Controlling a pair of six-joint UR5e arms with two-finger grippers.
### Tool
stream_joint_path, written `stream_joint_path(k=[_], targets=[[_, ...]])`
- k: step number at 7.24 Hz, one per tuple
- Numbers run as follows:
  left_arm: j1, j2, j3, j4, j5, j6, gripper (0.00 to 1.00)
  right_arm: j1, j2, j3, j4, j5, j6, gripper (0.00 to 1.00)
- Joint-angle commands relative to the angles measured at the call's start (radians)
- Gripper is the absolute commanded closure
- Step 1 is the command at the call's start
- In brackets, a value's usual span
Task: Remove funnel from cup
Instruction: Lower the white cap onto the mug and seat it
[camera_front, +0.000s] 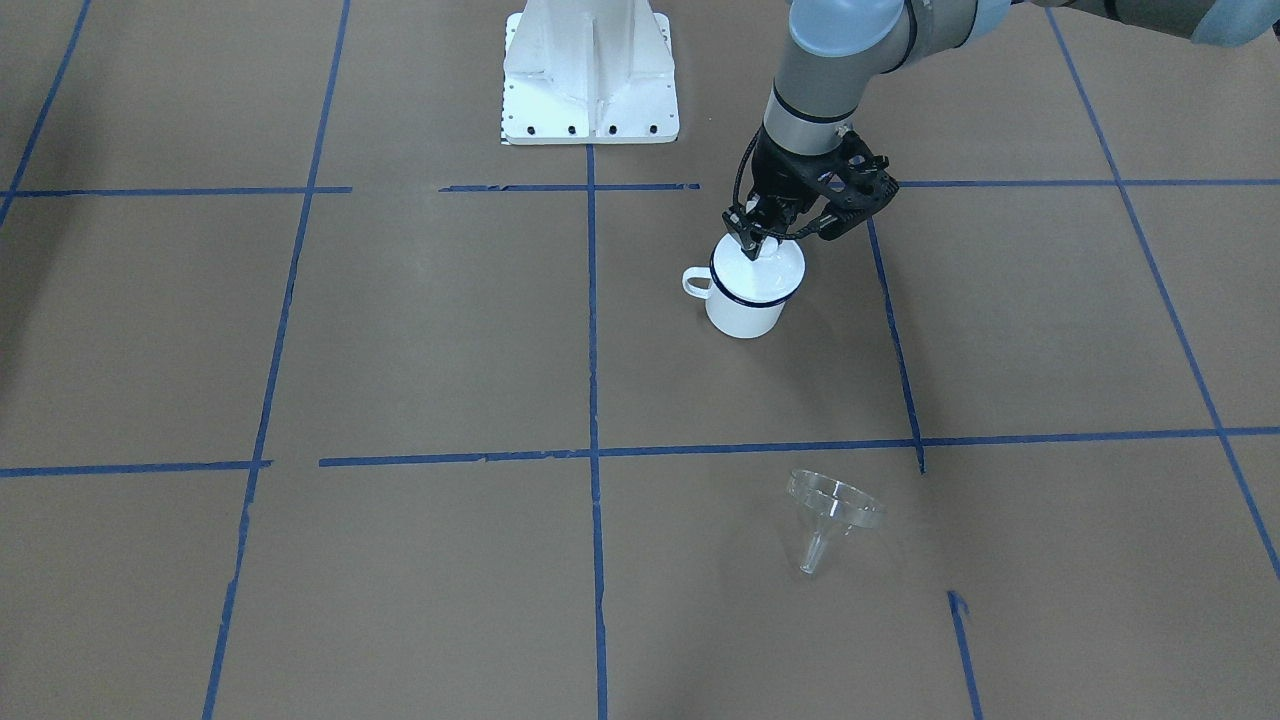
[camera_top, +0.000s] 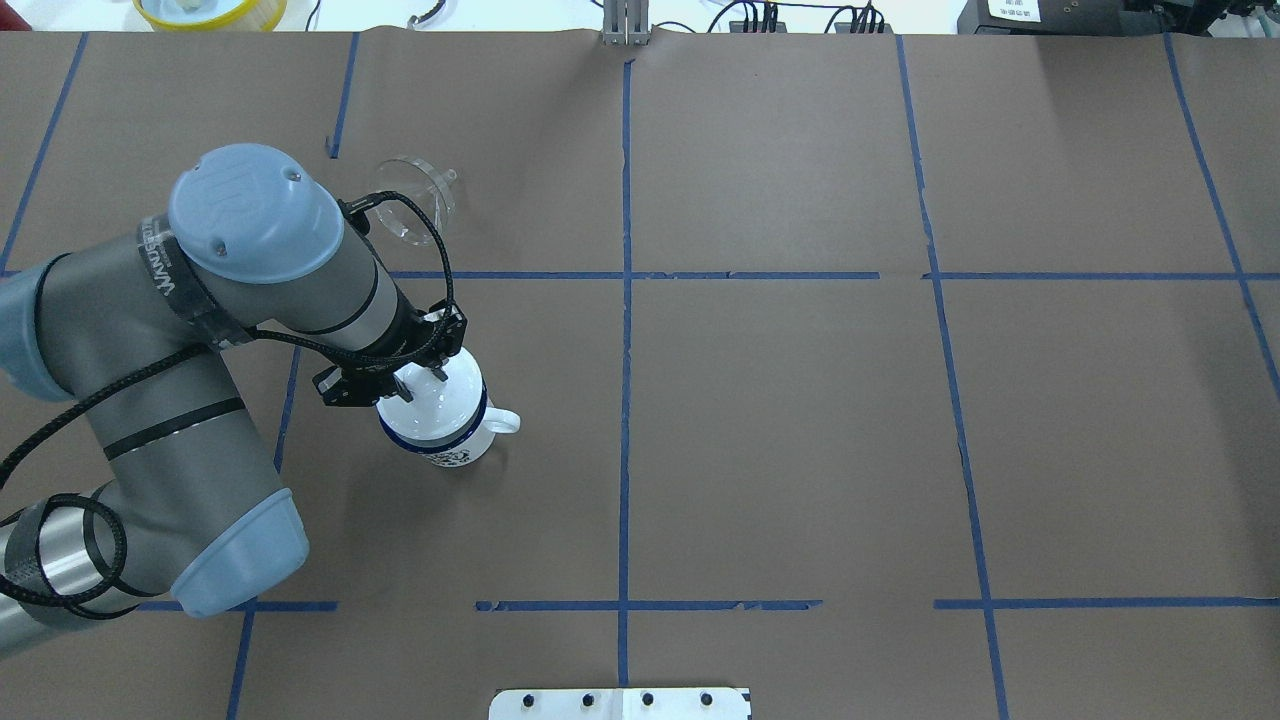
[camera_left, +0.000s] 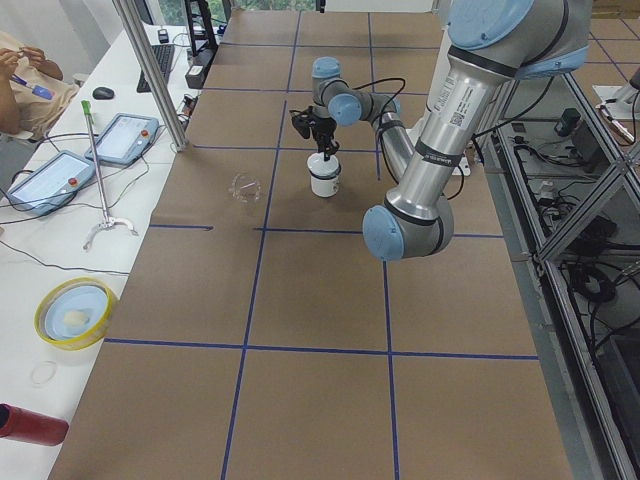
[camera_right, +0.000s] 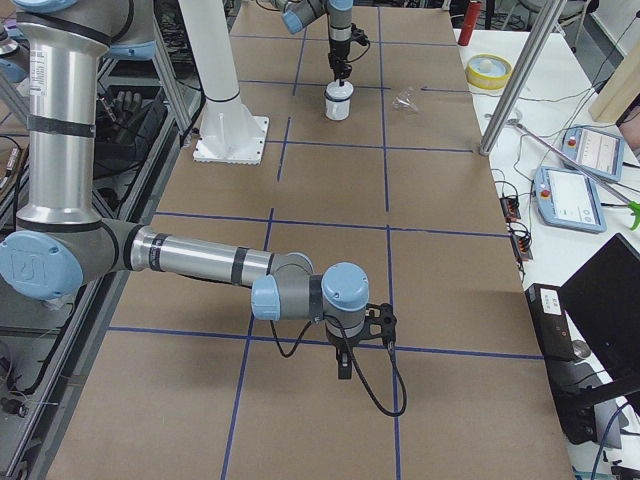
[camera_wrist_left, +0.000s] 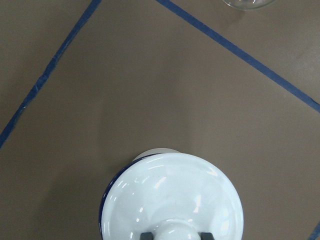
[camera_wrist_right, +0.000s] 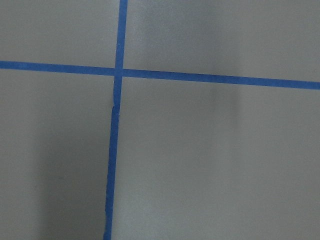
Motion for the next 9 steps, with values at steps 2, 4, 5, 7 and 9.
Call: stream_joint_path(k=[2, 4, 5, 7, 9], targets=[[0.002, 0.002, 0.000, -0.003, 0.000, 0.000, 1.00, 0.000, 0.000, 0.000, 0.000, -0.001, 0.000, 0.00], [0.002, 0.002, 0.000, -0.005, 0.000, -0.002, 1.00, 0.000, 0.000, 0.000, 0.000, -0.001, 0.000, 0.00], [0.003, 0.002, 0.000, -0.005, 0.000, -0.003, 1.00, 0.000, 0.000, 0.000, 0.000, -0.001, 0.000, 0.00], [0.006, 0.010, 0.000, -0.005, 0.000, -0.003, 1.00, 0.000, 0.000, 0.000, 0.000, -0.001, 0.000, 0.00], [0.006, 0.018, -0.002, -0.005, 0.000, -0.003, 1.00, 0.000, 0.000, 0.002, 0.000, 0.000, 0.000, 0.00]])
